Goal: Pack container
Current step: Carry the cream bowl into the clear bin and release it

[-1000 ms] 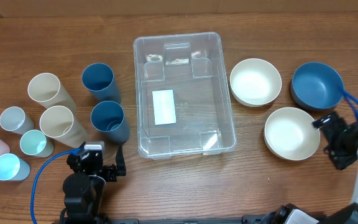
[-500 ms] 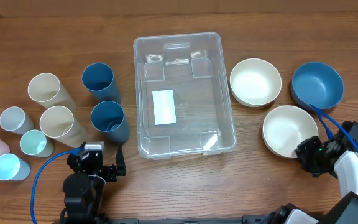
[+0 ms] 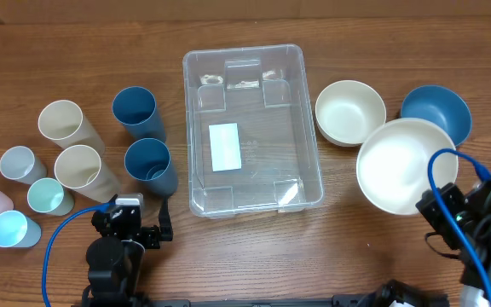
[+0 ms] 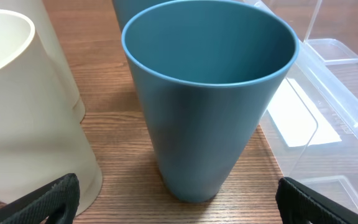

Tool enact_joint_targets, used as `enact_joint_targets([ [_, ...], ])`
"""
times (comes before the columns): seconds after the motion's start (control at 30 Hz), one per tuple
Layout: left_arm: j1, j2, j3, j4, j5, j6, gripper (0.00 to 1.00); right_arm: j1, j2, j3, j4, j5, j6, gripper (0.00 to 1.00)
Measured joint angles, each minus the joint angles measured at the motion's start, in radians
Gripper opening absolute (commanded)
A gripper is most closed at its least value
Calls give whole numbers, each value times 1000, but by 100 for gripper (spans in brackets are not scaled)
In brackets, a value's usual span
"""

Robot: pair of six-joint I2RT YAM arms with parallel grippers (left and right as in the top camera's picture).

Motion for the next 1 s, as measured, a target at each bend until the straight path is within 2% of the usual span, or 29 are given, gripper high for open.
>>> enact_joint_targets([
  [0.1,0,0,0,0,0,0,100,206,121,239,-33,-5,1,4],
  [0.23,0,0,0,1,0,0,100,498,375,536,-12,-1,1,4],
  [0.33,0,0,0,1,0,0,100,700,658,674,66,61,0,4],
  [0.4,0,0,0,2,0,0,100,756,806,682,137,109,0,4],
  [0.43,0,0,0,0,0,0,100,786,972,684,216,135,0,4],
  [0.5,0,0,0,0,0,0,100,791,1069,684,249,145,0,4],
  [0.57,0,0,0,0,0,0,100,790,1191,684,356,150,0,4],
  [0.7,0,0,0,0,0,0,100,793,1294,684,445,123,-1,4],
  [0.73,0,0,0,0,0,0,100,794,1298,684,455,122,-1,17],
  [0.77,0,0,0,0,0,0,100,798,1299,684,473,121,3,41],
  [0.8,0,0,0,0,0,0,100,805,1299,684,487,116,-5,52],
  [0.87,0,0,0,0,0,0,100,816,1298,689,496,108,-29,59],
  [1.0,0,0,0,0,0,0,100,836,1287,744,391,101,-55,60],
])
